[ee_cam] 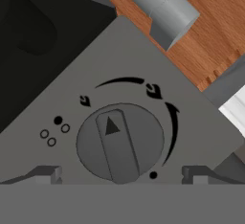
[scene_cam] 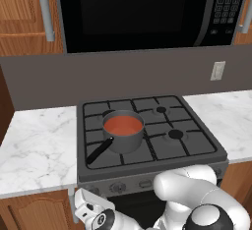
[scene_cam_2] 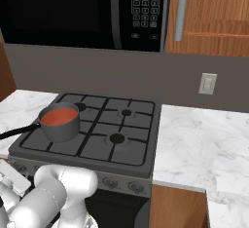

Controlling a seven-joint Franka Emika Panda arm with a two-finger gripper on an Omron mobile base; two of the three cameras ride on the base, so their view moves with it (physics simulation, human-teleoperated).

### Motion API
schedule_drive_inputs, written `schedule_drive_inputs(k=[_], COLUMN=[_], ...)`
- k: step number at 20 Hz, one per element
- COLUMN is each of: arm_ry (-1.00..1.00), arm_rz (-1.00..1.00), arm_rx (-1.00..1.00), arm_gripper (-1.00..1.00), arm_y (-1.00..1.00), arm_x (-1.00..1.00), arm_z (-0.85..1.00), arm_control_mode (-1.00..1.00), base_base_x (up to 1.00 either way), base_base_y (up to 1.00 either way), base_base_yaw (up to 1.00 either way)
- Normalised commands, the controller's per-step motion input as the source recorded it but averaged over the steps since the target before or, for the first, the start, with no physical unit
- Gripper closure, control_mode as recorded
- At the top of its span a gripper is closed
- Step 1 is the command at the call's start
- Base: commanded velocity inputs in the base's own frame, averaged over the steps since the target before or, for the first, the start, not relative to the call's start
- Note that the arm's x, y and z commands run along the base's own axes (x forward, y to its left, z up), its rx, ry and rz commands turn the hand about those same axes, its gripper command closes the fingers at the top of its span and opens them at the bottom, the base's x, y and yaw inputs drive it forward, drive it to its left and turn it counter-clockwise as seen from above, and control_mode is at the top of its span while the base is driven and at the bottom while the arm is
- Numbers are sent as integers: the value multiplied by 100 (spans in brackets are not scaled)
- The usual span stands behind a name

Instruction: Wait until the marinara sauce is simmered to a deep red color and then turn off the stove.

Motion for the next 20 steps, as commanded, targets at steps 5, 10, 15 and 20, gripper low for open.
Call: schedule_drive_inputs(k=[5, 10, 15, 20], arm_ry=[0, 0, 0, 0], arm_rz=[0, 0, 0, 0], arm_rx=[0, 0, 0, 0], arm_gripper=[-100, -100, -100, -100], arm_y=[0, 0, 1, 5], arm_x=[10, 9, 10, 10], arm_z=[-11, -11, -10, -8], arm_control_mode=[-100, -100, -100, -100], base_base_x=[0, 0, 0, 0], base_base_y=[0, 0, 0, 0], base_base_yaw=[0, 0, 0, 0])
